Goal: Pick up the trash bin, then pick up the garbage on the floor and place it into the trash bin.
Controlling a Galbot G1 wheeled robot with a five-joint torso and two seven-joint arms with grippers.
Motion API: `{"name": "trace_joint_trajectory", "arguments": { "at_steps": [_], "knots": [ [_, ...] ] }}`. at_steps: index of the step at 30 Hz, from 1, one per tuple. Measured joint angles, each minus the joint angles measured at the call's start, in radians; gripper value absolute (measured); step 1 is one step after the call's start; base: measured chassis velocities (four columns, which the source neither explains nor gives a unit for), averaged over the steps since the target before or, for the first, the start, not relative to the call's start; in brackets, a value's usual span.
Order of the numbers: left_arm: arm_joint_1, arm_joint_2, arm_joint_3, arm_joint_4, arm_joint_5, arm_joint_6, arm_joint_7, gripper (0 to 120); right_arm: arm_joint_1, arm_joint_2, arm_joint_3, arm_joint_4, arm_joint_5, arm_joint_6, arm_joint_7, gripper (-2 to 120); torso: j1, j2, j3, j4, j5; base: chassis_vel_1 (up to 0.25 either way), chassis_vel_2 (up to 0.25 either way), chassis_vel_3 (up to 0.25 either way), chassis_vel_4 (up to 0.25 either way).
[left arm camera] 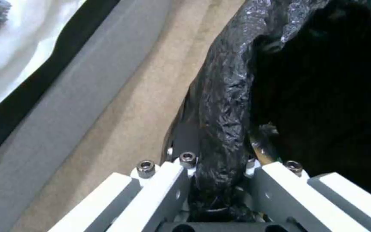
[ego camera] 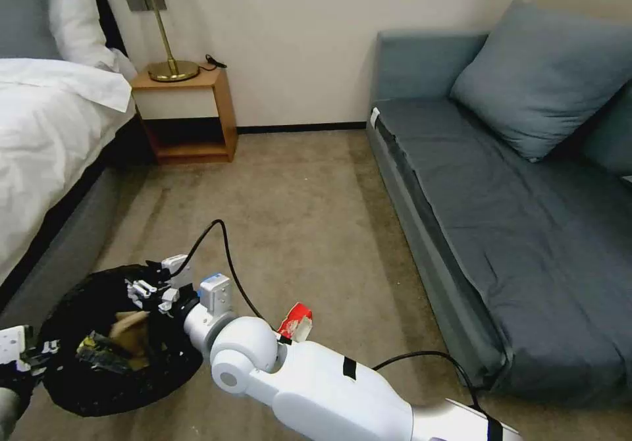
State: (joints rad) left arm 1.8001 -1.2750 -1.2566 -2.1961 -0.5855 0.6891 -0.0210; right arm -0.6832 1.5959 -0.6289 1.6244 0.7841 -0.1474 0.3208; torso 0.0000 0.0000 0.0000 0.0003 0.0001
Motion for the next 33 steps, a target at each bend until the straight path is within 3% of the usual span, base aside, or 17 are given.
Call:
{"name": "trace_joint_trajectory", "arguments": {
  "at_steps": [4, 5, 8, 10, 12, 15, 19, 26, 33],
  "knots": [
    [-0.004, 0.005, 0.0, 0.01, -0.001, 0.0, -0.003, 3, -0.017, -0.035, 0.013, 0.027, -0.036, -0.004, -0.018, 76, 0.0, 0.0, 0.0, -0.0003, 0.0, 0.0, 0.0, 0.0, 0.0],
    [-0.008, 0.01, 0.0, 0.021, -0.001, -0.001, -0.007, 3, -0.03, -0.073, 0.025, 0.05, -0.069, -0.005, -0.037, 84, 0.0, 0.0, 0.0, -0.0004, 0.0, 0.0, 0.0, 0.0, 0.0],
    [-0.009, 0.014, -0.001, 0.032, -0.001, -0.002, -0.008, 3, -0.041, -0.109, 0.036, 0.069, -0.093, -0.006, -0.051, 90, 0.0, 0.0, 0.0, -0.0005, 0.0001, 0.0, 0.0, 0.0, 0.0],
    [-0.008, 0.017, -0.008, 0.047, -0.001, -0.004, -0.009, 3, -0.063, -0.176, 0.061, 0.08, -0.169, -0.003, -0.075, 98, 0.0, 0.0, 0.0, -0.0004, 0.0002, 0.0, 0.0, 0.0, 0.0],
    [-0.007, 0.017, -0.01, 0.05, -0.001, -0.006, -0.009, 3, -0.072, -0.2, 0.072, 0.079, -0.203, 0.002, -0.089, 99, 0.0, 0.0, 0.0, -0.0004, 0.0001, 0.0, 0.0, 0.0, 0.0],
    [0.002, 0.014, -0.016, 0.069, -0.001, -0.014, -0.009, 3, -0.115, -0.318, 0.129, 0.046, -0.33, 0.019, -0.162, 100, 0.0, 0.0, 0.0, -0.0004, 0.0002, 0.0, 0.0, 0.0, 0.0],
    [0.001, 0.013, -0.016, 0.071, -0.001, -0.015, -0.009, 3, -0.156, -0.387, 0.183, 0.014, -0.349, -0.024, -0.178, 100, 0.0, 0.0, 0.0, -0.0005, 0.0002, 0.0, 0.0, 0.0, 0.0],
    [-0.003, 0.013, -0.009, 0.069, 0.003, -0.015, -0.009, 3, -0.192, -0.394, 0.264, -0.082, -0.273, -0.138, -0.133, 100, 0.0, 0.0, 0.0, -0.0004, 0.0002, 0.0, 0.0, 0.0, 0.0],
    [0.004, 0.009, -0.012, 0.067, 0.006, -0.015, -0.009, 3, -0.165, -0.306, 0.299, -0.234, -0.154, -0.279, -0.019, 100, 0.0, 0.0, 0.0, -0.0002, 0.0001, 0.0, 0.0, 0.0, 0.0]
  ]
}}
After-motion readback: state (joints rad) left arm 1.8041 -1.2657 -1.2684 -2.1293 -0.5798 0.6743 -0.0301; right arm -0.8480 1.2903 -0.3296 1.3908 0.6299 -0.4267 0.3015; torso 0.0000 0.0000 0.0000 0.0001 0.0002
